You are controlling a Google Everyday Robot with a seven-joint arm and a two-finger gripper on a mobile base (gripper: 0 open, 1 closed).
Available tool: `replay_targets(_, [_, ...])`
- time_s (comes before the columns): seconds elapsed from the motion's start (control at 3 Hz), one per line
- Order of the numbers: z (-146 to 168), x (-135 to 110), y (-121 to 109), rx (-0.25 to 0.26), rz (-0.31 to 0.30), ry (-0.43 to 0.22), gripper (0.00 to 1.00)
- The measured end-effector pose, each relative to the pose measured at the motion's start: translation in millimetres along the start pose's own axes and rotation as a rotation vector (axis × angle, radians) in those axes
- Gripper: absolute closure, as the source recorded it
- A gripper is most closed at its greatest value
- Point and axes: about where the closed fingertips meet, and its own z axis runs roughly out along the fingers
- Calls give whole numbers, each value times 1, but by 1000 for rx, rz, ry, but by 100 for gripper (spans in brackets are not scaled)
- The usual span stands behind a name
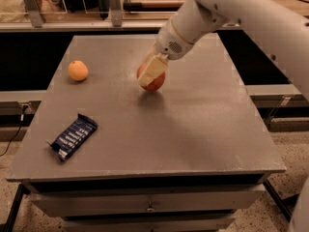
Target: Move apple near rxbar blueberry
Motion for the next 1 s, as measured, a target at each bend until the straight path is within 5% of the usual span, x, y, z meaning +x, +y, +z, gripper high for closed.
replay_targets(0.67, [6, -8, 7, -26, -20, 5, 100])
replay_targets(1.0, [13, -43, 43, -98, -186, -59, 100])
